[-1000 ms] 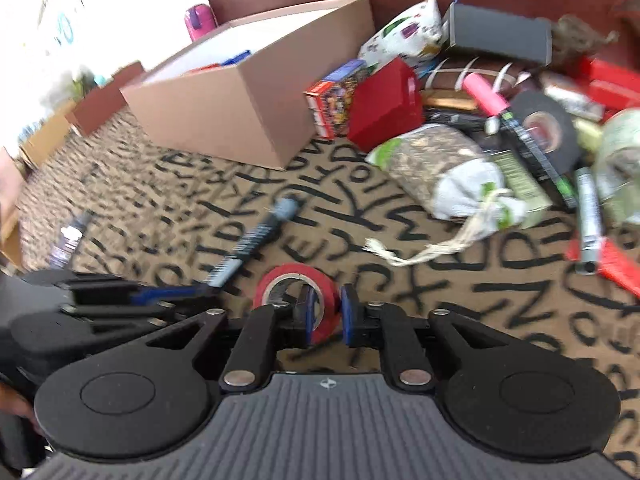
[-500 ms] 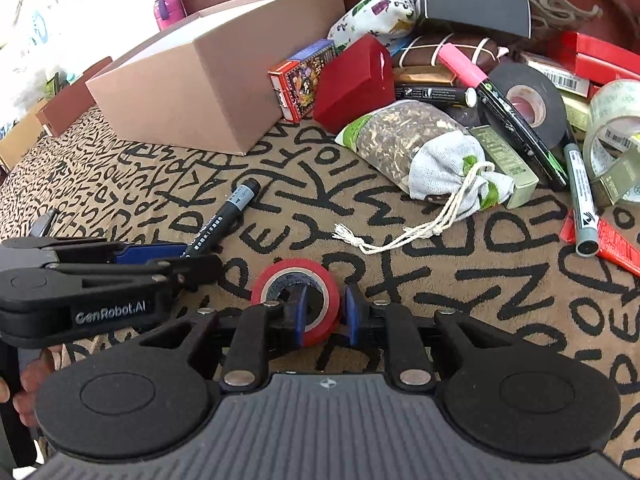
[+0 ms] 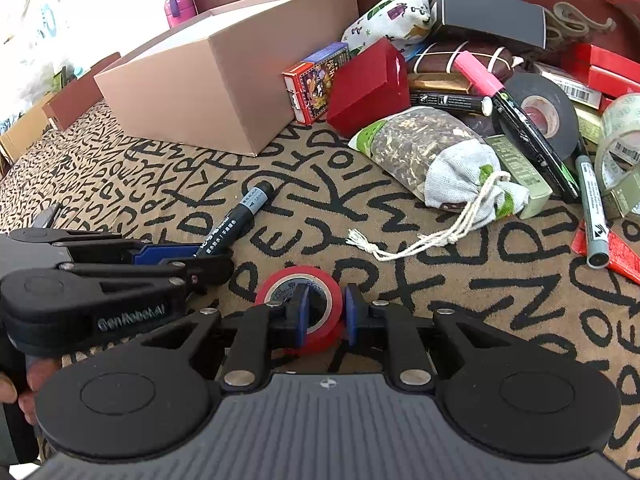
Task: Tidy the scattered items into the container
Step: 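Lift the marker and red tape and carry both toward the box, then lower the marker and tape into the box and open both grippers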
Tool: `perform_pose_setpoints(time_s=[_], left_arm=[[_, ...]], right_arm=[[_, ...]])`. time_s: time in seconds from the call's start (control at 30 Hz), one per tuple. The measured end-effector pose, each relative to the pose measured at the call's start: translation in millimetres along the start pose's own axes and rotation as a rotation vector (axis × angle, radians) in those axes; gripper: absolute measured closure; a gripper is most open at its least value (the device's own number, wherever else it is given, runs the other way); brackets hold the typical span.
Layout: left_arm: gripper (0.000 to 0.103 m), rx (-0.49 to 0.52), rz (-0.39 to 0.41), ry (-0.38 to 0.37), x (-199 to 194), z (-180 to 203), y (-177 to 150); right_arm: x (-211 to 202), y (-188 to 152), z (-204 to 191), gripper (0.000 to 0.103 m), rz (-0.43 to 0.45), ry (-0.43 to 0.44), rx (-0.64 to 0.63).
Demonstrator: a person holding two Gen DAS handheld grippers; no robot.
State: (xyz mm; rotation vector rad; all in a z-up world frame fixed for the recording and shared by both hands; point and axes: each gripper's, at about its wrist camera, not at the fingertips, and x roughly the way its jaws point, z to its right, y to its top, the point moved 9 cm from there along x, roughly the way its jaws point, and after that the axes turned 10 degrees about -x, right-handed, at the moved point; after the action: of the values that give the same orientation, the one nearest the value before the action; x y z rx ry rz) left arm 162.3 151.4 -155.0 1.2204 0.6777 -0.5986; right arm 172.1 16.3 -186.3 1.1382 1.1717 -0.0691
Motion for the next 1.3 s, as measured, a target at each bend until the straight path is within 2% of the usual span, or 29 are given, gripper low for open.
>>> perform_pose_setpoints(time_s=[0.03,0.1,0.23,0.33,0.47,0.6,0.8,1.03,1.17,1.3], left_arm=[[0.074,0.022,0.002,0.006,0.8,1.4,-0.4],[0.093,0.041,0.005,0.019,1.0,1.3,-0.3],[0.093,-0.020,-0.009,-0.030,-7.1,-2.3,0.5],[0.093,-0.042,-0.008,-0.052,-15.9,-1.9,-1.6],[0.093,-0.062,0.024,-0.083,-32.9,-1.8,5.7],[0.093,-0.086,0.075,-0.108,-54.6,-6.6,24.6],[0.093,-0.090,0.196,-0.117,-88.1,-16.1,74.5],[0.093,-0.135,0.331,-0.069,-109.3,-42.9,162.9],[0.093,-0.156,0.339,-0.022,-95.3,-73.6,210.1],[0.092,-0.190,0.280,0.002,-56.2,-109.3,247.0]], right_arm=[[1.3,0.7,-1.2,0.082,0.000,-0.002,-0.009],[3.0,1.3,-2.9,0.082,0.001,-0.004,-0.021],[-1.5,1.9,-5.1,0.087,0.000,0.006,-0.025],[-5.5,2.3,-10.6,0.089,0.000,0.068,-0.007],[-12.2,7.7,-20.8,0.089,0.013,0.105,-0.015],[-26.3,28.3,-28.8,0.089,0.056,0.144,-0.036],[-42.8,88.9,-40.7,0.089,0.139,0.185,-0.096],[-34.2,176.8,-47.7,0.089,0.185,0.209,-0.133],[-8.2,222.2,-53.1,0.089,0.157,0.213,-0.131],[29.3,258.2,-58.4,0.089,0.114,0.197,-0.125]])
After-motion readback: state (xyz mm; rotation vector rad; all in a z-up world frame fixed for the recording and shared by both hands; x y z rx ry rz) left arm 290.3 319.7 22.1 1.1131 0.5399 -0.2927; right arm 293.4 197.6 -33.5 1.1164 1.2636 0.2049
